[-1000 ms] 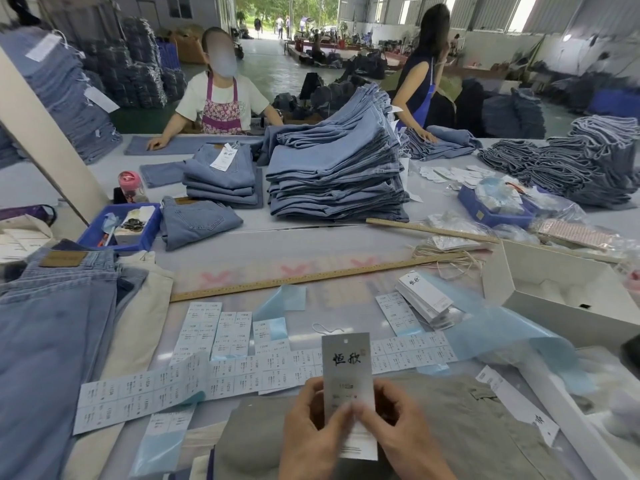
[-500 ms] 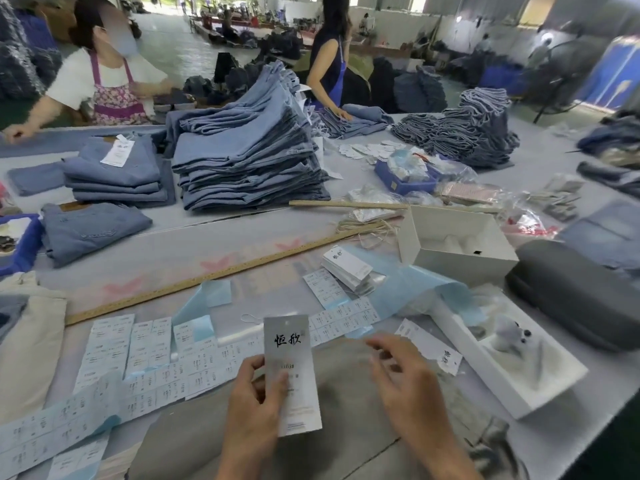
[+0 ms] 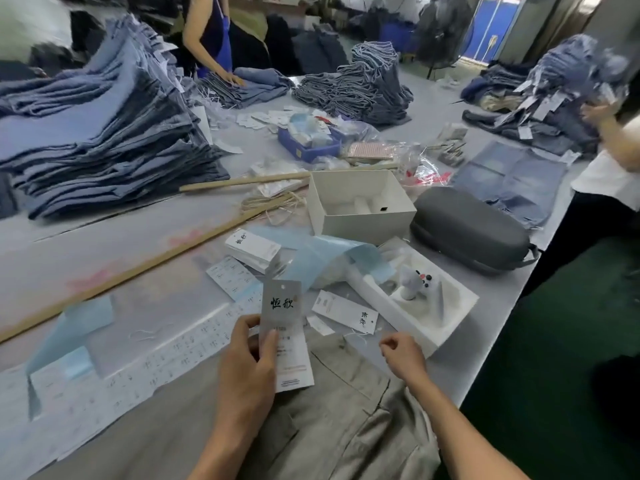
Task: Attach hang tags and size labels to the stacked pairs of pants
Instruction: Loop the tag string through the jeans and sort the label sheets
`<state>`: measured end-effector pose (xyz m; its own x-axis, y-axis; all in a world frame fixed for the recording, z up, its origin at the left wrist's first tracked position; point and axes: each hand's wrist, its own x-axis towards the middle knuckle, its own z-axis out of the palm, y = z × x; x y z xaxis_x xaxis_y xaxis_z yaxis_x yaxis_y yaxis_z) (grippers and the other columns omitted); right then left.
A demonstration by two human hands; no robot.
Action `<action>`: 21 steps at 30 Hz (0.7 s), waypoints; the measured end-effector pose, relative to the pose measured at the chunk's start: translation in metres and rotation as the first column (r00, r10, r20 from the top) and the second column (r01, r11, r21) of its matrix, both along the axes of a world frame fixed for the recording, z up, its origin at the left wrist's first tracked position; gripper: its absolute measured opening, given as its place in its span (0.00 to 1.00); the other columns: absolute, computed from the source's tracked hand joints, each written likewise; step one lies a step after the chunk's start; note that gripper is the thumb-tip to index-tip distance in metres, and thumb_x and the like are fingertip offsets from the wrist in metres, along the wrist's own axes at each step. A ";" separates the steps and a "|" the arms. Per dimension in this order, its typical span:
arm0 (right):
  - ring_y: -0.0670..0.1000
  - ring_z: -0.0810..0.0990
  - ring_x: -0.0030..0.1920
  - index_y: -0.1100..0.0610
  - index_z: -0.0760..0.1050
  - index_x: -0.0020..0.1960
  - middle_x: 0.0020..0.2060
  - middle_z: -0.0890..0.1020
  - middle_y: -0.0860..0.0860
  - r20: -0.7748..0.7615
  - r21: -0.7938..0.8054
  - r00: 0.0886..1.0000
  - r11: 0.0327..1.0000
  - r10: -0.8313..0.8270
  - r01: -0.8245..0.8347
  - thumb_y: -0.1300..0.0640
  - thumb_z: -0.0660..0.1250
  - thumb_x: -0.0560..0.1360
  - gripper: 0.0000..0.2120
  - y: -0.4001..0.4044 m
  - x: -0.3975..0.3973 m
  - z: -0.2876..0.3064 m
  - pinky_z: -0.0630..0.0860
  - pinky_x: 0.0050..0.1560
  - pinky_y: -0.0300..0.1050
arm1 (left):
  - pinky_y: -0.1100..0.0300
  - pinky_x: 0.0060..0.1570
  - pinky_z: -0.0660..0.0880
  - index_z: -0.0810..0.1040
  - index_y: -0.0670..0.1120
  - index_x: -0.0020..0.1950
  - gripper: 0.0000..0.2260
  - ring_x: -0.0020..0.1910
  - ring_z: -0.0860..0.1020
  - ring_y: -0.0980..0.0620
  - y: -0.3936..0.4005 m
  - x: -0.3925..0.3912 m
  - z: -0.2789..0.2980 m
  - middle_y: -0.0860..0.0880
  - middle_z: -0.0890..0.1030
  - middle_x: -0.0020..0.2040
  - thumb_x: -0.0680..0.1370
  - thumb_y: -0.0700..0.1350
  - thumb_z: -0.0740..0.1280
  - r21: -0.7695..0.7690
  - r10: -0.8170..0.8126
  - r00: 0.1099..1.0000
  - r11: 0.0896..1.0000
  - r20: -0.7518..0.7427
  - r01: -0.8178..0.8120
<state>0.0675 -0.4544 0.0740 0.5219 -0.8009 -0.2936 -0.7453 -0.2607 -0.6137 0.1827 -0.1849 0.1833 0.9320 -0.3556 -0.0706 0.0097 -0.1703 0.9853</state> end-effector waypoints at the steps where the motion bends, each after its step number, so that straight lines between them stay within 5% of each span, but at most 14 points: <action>1: 0.55 0.83 0.49 0.51 0.82 0.43 0.43 0.85 0.50 -0.030 -0.029 0.999 0.999 0.035 -0.036 0.62 0.67 0.76 0.08 -0.002 0.002 -0.009 0.74 0.47 0.43 | 0.67 0.29 0.76 0.74 0.63 0.53 0.10 0.39 0.84 0.59 0.001 -0.003 -0.002 0.64 0.85 0.44 0.82 0.46 0.67 0.013 -0.004 1.000 1.000 0.024 0.004; 6: 0.56 0.82 0.54 0.55 0.83 0.55 0.53 0.85 0.53 0.001 -0.148 0.992 0.981 0.124 -0.123 0.61 0.64 0.79 0.10 -0.005 0.031 -0.029 0.77 0.54 0.47 | 0.68 0.31 0.76 0.73 0.67 0.51 0.15 0.40 0.83 0.61 0.000 -0.004 -0.002 0.69 0.84 0.44 0.81 0.44 0.68 0.033 -0.004 0.996 0.999 0.088 0.001; 10: 0.60 0.80 0.55 0.58 0.83 0.54 0.55 0.81 0.55 -0.010 -0.250 0.998 0.966 0.068 -0.068 0.64 0.62 0.79 0.11 -0.019 0.046 -0.028 0.77 0.52 0.52 | 0.67 0.30 0.76 0.74 0.67 0.50 0.17 0.40 0.83 0.61 -0.003 -0.004 -0.003 0.68 0.84 0.43 0.81 0.42 0.69 0.042 -0.008 0.995 0.999 0.101 0.004; 15: 0.56 0.78 0.56 0.61 0.85 0.54 0.53 0.82 0.55 -0.036 -0.233 0.914 0.886 0.404 -0.401 0.68 0.65 0.78 0.11 -0.021 0.051 -0.041 0.73 0.57 0.48 | 0.68 0.27 0.75 0.74 0.66 0.50 0.16 0.40 0.84 0.59 -0.005 -0.004 -0.003 0.67 0.84 0.43 0.81 0.42 0.69 0.044 -0.019 0.993 0.999 0.120 0.014; 21: 0.55 0.75 0.58 0.63 0.81 0.49 0.53 0.78 0.56 -0.190 -0.268 0.793 0.747 0.578 -0.609 0.60 0.65 0.80 0.08 -0.026 0.056 -0.050 0.73 0.55 0.49 | 0.65 0.27 0.77 0.74 0.66 0.52 0.16 0.39 0.84 0.57 -0.005 -0.004 -0.006 0.66 0.85 0.44 0.81 0.42 0.68 0.045 -0.025 0.989 0.999 0.143 0.019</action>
<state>0.1237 -0.4802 0.0242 0.9053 -0.3927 -0.1622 -0.4247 -0.8270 -0.3683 0.1786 -0.1899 0.1778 0.9255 -0.3758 0.0471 -0.1352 -0.2117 0.9679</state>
